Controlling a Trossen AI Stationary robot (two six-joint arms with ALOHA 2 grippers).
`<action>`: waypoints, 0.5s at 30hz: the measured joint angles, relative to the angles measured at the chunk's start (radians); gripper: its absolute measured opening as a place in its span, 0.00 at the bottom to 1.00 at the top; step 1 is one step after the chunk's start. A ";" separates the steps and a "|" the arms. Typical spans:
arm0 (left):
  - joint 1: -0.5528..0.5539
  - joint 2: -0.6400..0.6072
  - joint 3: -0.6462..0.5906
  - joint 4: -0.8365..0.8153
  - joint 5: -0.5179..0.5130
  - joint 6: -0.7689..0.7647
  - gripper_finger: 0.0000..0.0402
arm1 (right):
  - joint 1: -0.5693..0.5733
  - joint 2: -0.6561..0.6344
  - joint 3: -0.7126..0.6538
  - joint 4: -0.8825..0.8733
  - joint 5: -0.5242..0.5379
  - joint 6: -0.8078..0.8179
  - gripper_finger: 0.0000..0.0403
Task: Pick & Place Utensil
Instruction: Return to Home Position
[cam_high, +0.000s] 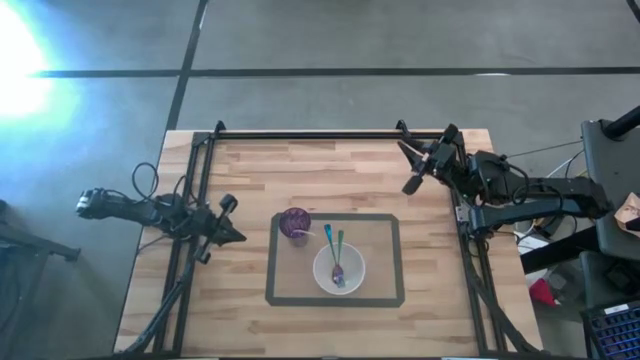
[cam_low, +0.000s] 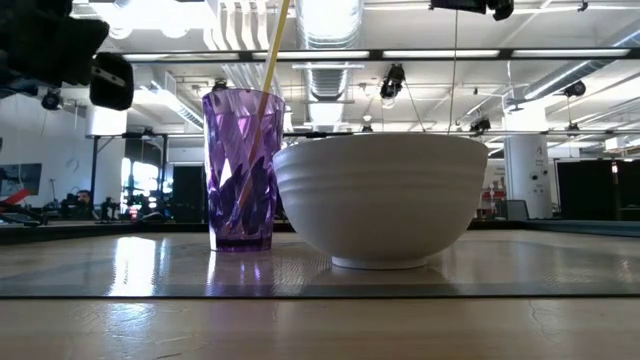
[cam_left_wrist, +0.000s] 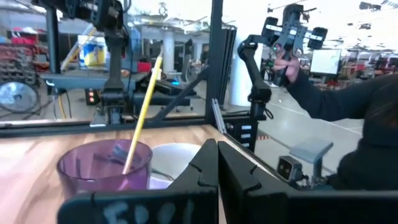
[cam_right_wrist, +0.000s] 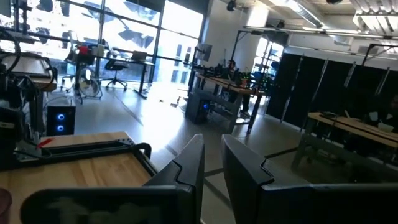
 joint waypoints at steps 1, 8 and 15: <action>0.006 0.000 -0.007 0.012 -0.002 0.002 0.00 | -0.004 0.000 0.000 -0.001 0.000 0.001 0.13; 0.076 0.000 -0.027 0.054 -0.030 -0.006 0.00 | -0.007 -0.009 -0.001 0.000 0.000 -0.022 0.13; 0.206 0.000 -0.028 0.038 -0.043 -0.029 0.00 | -0.007 -0.068 -0.001 -0.014 0.001 -0.040 0.13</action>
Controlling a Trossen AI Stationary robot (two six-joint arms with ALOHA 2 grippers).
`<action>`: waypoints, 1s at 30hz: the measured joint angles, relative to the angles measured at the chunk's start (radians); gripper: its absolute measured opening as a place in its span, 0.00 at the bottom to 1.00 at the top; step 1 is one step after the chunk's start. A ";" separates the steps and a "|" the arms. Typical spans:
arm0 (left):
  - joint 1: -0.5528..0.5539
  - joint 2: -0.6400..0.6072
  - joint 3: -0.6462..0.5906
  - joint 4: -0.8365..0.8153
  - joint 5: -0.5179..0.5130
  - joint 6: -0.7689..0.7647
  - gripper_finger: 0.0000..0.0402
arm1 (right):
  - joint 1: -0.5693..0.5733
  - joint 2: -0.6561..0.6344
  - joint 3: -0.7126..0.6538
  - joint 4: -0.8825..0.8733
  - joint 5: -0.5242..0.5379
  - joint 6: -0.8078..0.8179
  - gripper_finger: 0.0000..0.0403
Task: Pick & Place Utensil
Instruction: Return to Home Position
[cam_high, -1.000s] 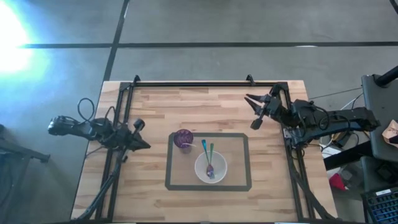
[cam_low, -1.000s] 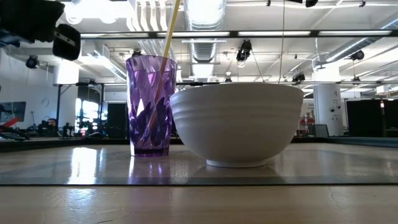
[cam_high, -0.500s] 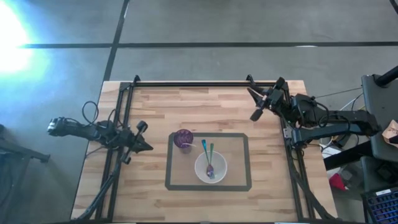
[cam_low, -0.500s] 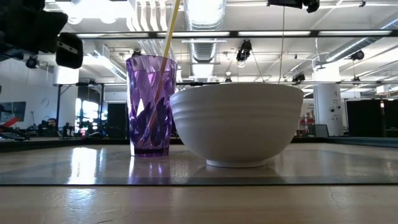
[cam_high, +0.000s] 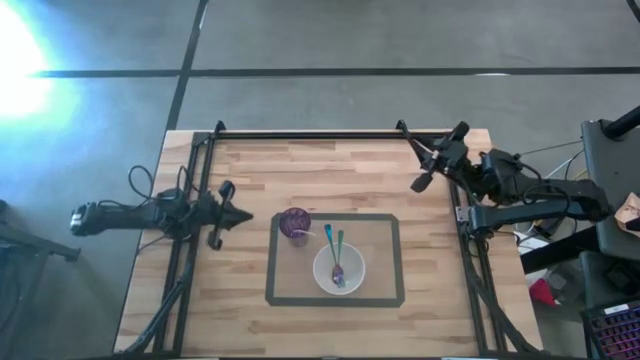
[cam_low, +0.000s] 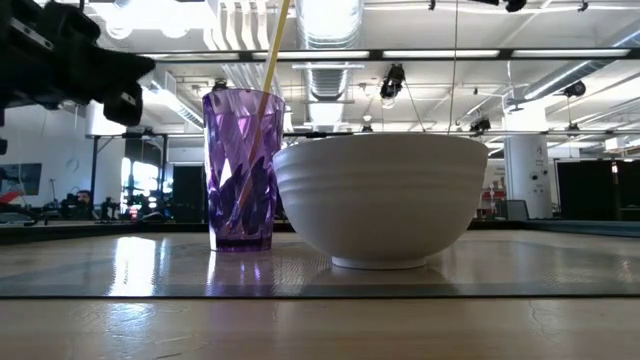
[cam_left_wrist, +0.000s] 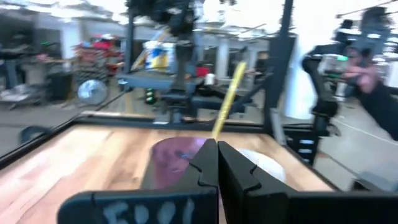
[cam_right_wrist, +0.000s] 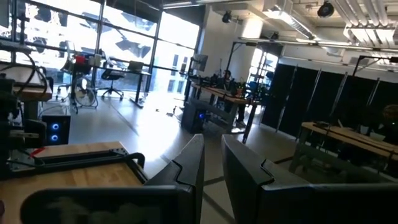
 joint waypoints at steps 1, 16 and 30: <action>0.021 0.000 0.000 -0.007 0.000 -0.010 0.00 | 0.000 -0.015 0.000 -0.013 0.000 0.001 0.13; 0.095 0.000 -0.001 -0.055 0.021 -0.055 0.00 | 0.001 -0.194 -0.199 -0.094 -0.032 0.153 0.13; 0.090 -0.001 -0.002 -0.040 0.063 -0.013 0.00 | 0.002 -0.233 -0.458 0.250 -0.036 0.173 0.13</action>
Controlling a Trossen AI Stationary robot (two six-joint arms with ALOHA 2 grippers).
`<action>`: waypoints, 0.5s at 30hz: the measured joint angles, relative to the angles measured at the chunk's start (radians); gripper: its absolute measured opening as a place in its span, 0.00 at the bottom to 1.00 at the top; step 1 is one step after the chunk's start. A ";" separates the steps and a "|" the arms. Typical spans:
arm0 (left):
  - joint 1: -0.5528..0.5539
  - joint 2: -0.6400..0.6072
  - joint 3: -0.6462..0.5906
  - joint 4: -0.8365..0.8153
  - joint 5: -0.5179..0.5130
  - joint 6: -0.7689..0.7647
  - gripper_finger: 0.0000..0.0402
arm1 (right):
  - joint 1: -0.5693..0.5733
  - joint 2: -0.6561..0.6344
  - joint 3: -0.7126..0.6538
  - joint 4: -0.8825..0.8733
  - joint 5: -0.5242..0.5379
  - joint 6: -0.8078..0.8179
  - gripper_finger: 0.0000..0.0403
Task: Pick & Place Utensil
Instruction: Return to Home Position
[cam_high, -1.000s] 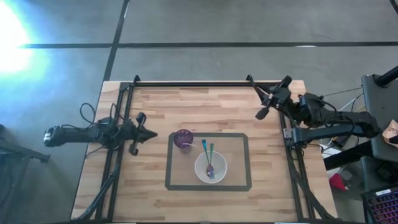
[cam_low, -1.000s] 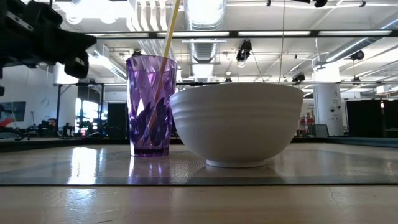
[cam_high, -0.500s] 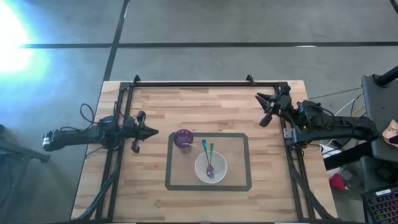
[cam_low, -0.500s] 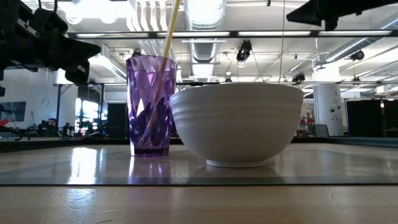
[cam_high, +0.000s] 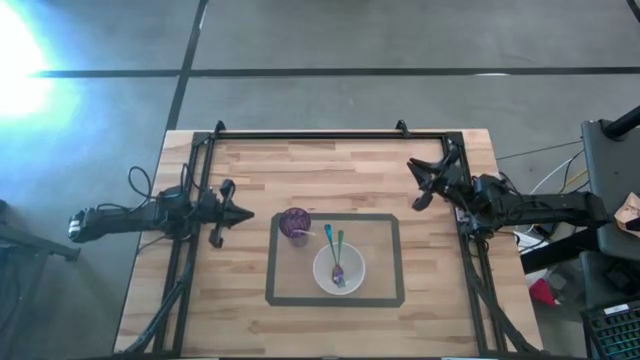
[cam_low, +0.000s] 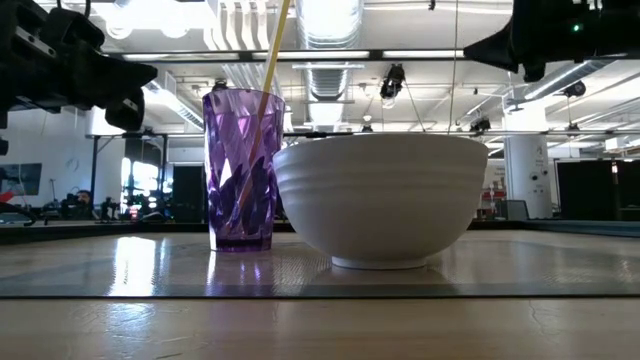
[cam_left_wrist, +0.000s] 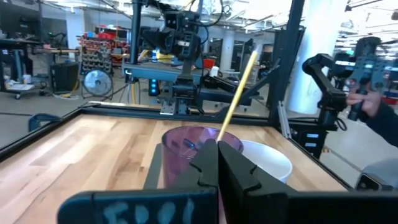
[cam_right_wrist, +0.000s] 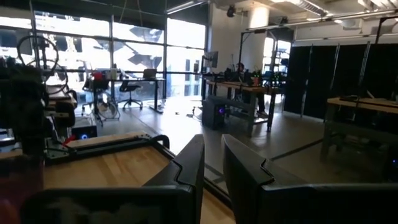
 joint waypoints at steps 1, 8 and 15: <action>-0.001 0.000 0.000 0.000 0.007 0.000 0.00 | 0.000 -0.001 -0.008 -0.001 0.000 -0.001 0.13; -0.001 0.000 0.000 -0.001 0.026 0.003 0.00 | 0.000 -0.086 -0.040 -0.005 0.035 -0.074 0.13; -0.001 0.000 0.000 -0.001 0.027 0.034 0.00 | 0.000 -0.256 -0.060 -0.136 0.078 -0.026 0.13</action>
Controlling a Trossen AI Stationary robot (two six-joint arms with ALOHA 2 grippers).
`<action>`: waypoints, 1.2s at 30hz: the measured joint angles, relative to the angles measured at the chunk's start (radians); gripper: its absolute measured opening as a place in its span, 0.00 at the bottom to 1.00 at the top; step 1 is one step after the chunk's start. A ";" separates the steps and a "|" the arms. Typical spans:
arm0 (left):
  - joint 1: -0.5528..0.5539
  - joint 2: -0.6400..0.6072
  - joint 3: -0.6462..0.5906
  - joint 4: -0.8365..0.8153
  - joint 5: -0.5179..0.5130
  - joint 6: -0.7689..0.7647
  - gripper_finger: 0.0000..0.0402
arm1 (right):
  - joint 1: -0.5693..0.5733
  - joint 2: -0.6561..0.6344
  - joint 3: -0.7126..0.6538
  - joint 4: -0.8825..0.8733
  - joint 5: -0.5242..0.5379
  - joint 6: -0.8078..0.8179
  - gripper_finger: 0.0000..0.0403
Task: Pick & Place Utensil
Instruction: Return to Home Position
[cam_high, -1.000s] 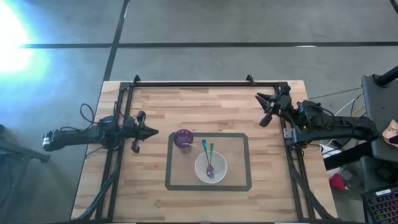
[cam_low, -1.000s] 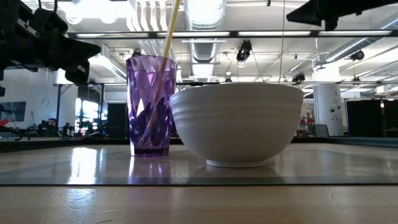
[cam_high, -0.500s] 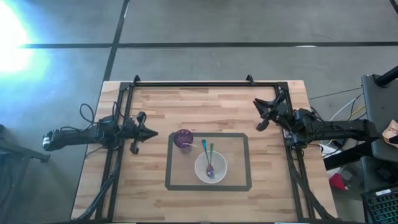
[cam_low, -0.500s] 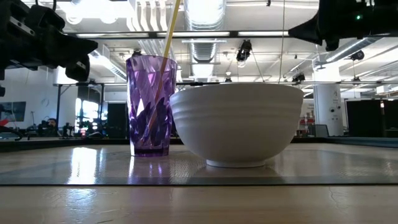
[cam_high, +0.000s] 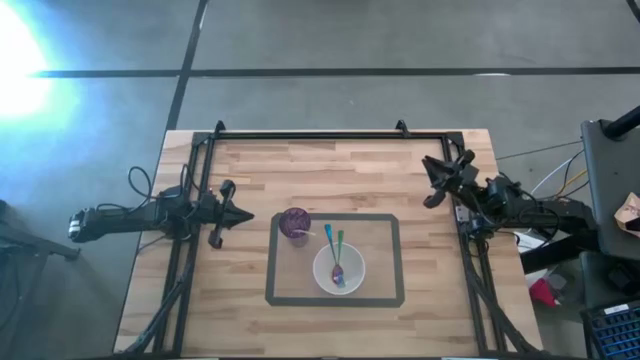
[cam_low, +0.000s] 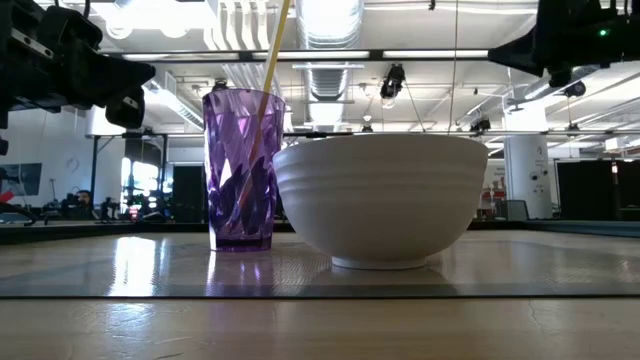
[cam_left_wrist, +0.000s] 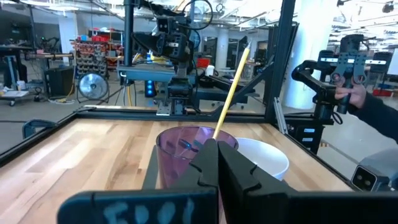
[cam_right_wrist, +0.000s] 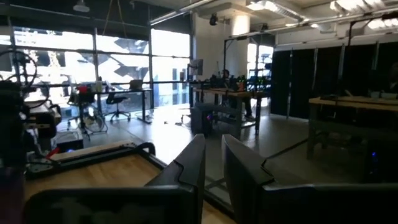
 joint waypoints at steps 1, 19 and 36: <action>0.000 0.000 0.000 0.000 0.000 0.000 0.00 | 0.000 -0.020 -0.003 -0.033 -0.011 0.020 0.13; 0.000 0.000 0.000 -0.003 0.011 0.003 0.00 | 0.000 -0.155 -0.127 -0.143 -0.077 0.070 0.13; 0.000 0.000 0.000 -0.032 -0.031 0.118 0.00 | 0.000 -0.215 -0.154 -0.281 -0.238 0.117 0.13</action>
